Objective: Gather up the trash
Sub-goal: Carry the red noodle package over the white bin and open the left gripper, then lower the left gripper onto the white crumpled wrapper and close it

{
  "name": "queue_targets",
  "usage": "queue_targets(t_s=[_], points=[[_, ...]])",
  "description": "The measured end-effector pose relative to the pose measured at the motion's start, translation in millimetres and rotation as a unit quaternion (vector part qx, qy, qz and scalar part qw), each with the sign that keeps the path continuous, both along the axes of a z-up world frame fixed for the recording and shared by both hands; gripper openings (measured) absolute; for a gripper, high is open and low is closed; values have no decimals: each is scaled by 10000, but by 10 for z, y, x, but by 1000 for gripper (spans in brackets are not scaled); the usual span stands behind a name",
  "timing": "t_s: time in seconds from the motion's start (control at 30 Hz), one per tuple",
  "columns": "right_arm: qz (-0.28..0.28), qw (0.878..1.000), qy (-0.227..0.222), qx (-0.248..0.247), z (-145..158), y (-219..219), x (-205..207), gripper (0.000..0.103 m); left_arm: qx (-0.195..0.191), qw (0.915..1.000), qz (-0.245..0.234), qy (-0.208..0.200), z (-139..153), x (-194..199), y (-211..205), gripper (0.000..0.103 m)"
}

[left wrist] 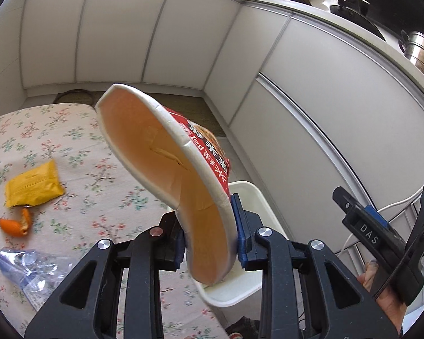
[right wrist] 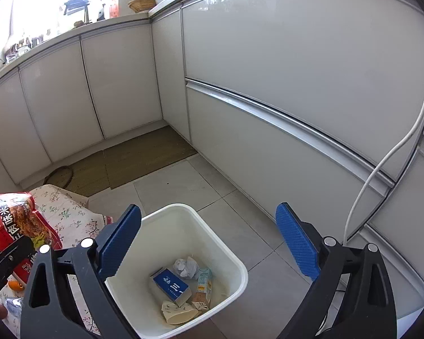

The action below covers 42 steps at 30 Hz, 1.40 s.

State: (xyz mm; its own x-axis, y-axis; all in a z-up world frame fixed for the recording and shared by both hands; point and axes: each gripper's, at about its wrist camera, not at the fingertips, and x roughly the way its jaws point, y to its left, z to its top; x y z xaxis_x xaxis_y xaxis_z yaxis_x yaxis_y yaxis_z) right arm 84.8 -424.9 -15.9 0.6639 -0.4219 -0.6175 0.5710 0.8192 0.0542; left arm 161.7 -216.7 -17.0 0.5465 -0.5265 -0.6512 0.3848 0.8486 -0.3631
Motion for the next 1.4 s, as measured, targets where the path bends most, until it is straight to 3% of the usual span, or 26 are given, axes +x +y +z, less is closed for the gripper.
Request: queue_targets(t_s=[0.27,0.4,0.57,0.63,0.77,0.87,1.1,1.4], points=[[-386,9990,41,215,-48,-334,-158,93,-79,9983,-431,388,-56,221,-501,31],[-431,9987,30,258,-66,-395,-189,93,55,9981,-504,348,-51,218,-608,55],[-398,9988,-7,269,-64,-385,-206,95,369,9983,-420,170,-59,135,-631,60],[-367,9990,-22,271,-60,-361,-203,95,496,9982,-315,112,-75,119,-587,73],[-267,9993,-21,254,-57,-278,-183,96,793,9968,-83,-35,-94,105,-489,80],[-182,9997,3,148,-45,-183,-155,96,983,9951,83,-110,-103,104,-402,90],[98,9999,85,24,-54,53,-48,96,1238,9911,409,-253,-97,69,-119,95],[625,9975,202,-263,-79,533,157,96,1277,9876,892,-191,-123,72,405,95]])
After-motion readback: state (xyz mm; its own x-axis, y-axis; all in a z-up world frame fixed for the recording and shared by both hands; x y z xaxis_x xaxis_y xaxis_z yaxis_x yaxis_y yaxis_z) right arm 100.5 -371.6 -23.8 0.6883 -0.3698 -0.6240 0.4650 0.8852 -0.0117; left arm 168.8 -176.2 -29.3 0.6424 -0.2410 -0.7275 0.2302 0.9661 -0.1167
